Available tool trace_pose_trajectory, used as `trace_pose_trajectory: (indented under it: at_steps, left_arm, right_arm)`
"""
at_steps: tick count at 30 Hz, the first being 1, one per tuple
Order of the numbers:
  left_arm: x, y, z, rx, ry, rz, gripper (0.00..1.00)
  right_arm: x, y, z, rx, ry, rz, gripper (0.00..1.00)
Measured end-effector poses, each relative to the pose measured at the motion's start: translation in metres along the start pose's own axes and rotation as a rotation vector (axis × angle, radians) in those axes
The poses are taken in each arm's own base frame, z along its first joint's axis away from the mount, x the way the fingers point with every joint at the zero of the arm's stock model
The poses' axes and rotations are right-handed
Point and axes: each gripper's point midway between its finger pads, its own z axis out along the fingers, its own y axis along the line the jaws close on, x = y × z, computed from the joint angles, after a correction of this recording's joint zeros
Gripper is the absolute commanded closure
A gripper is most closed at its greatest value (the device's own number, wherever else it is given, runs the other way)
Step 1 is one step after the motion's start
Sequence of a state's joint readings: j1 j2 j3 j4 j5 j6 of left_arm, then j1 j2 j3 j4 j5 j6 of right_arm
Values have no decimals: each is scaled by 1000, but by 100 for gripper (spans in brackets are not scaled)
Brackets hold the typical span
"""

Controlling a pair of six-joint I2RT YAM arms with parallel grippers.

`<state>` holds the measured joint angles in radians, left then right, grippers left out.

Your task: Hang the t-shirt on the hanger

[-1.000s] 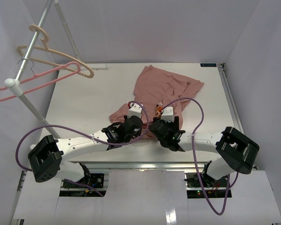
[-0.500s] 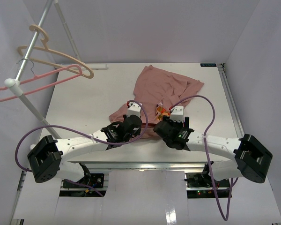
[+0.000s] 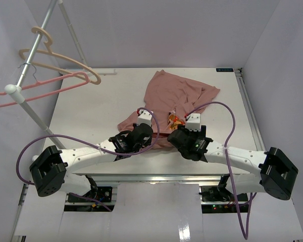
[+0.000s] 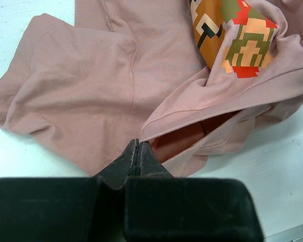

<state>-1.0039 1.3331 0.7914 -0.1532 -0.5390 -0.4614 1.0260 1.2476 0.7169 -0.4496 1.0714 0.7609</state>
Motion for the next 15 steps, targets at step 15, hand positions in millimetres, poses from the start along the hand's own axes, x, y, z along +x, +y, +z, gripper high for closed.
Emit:
trace_pose_trajectory:
  at_steps: [15]
  left_arm:
    - [0, -1, 0, 4, 2, 0, 100]
  right_arm:
    - [-6, 28, -2, 8, -11, -88, 28]
